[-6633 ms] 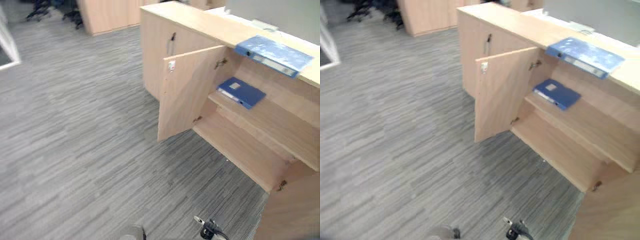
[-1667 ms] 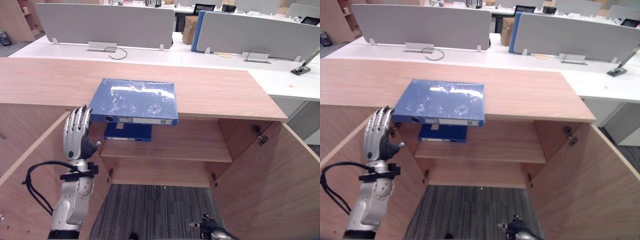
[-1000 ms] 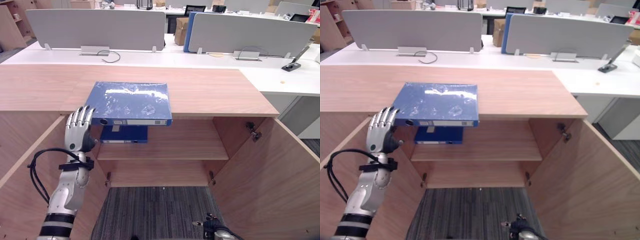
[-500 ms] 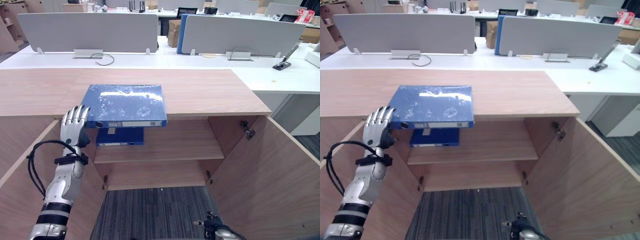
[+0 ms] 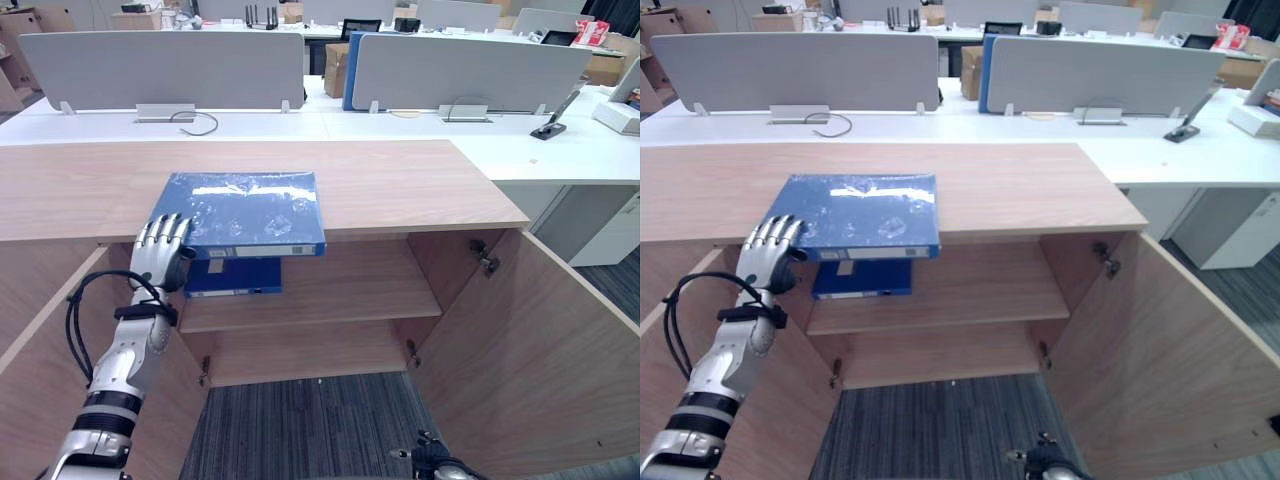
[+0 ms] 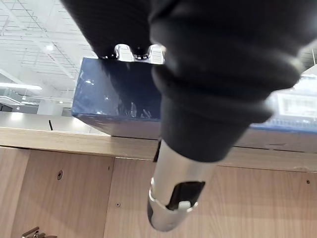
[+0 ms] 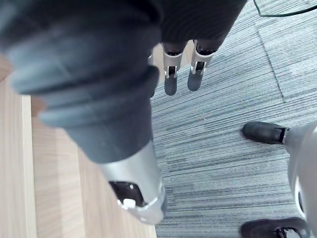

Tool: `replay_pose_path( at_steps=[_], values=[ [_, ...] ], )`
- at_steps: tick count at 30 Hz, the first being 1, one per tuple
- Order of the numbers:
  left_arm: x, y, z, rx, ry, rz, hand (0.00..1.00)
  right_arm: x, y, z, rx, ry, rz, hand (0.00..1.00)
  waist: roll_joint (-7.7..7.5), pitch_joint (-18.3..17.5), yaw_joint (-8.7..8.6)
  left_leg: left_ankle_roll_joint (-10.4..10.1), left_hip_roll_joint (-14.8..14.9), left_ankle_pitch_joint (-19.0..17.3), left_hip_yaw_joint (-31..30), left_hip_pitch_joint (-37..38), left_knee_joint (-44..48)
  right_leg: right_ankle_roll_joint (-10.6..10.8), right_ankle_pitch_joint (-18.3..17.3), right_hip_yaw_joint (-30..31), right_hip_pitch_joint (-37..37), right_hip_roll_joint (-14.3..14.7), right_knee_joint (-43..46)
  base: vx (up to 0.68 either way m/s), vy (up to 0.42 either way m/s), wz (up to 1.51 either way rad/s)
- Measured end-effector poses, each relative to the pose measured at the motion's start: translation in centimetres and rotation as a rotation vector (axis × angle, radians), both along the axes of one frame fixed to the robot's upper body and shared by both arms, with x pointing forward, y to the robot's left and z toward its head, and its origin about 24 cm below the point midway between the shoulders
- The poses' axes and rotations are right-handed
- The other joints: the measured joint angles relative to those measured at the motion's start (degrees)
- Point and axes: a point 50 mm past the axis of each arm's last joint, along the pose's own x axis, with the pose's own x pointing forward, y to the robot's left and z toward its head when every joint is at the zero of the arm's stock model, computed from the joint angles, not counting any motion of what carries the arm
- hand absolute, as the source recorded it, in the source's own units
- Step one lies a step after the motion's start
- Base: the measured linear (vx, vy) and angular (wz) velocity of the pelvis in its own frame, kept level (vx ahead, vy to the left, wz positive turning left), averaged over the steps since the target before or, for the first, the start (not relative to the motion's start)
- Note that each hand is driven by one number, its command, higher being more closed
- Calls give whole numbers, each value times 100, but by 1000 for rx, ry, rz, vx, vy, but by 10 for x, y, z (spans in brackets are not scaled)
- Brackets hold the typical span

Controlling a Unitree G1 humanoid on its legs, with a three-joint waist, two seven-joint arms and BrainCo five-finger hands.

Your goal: Walk over to the cabinet, pick up the folder, carry it to the office cabinet, place the folder inside the office cabinet, then close the office cabinet door

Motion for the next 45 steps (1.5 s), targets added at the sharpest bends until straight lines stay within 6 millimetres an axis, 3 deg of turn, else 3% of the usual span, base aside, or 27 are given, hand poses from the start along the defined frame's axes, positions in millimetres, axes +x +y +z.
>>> replay_pose_path(
  at_steps=[13,14,28,38,41,45],
  values=[
    [13,0,2,42,37,-15,0,-4,-1,-1,-1,8,-6,0,7,-45,-97,-3,3,-2,92,41,0,14,34,85,-11,-3,-1,-36,13,-4],
    [14,1,2,43,38,-10,100,-4,-1,-1,-1,9,-6,0,8,-45,-100,-9,5,-7,111,48,0,16,37,107,-13,-4,-1,-38,14,-7],
    [36,8,21,49,-28,53,100,-12,-6,-2,-6,23,-38,0,3,-135,-223,11,1,-44,190,-16,1,34,49,180,-125,-13,-1,-19,7,-3],
    [40,14,25,42,-48,102,100,-13,-7,-2,-8,26,-39,0,3,-138,-275,-4,0,-65,281,-12,0,27,93,306,-193,-22,-2,-44,12,-6],
    [30,-4,30,-109,-147,99,100,-16,-7,-3,-6,34,-43,0,3,-138,-261,12,-18,-60,275,-18,-1,26,94,305,-199,-38,-2,-23,7,0],
    [-6,-55,21,-449,-263,-21,100,-20,-7,-4,-6,48,-57,0,3,-141,-132,25,-42,-52,188,-17,0,25,93,283,-183,-52,6,-1,2,3]
  ],
)
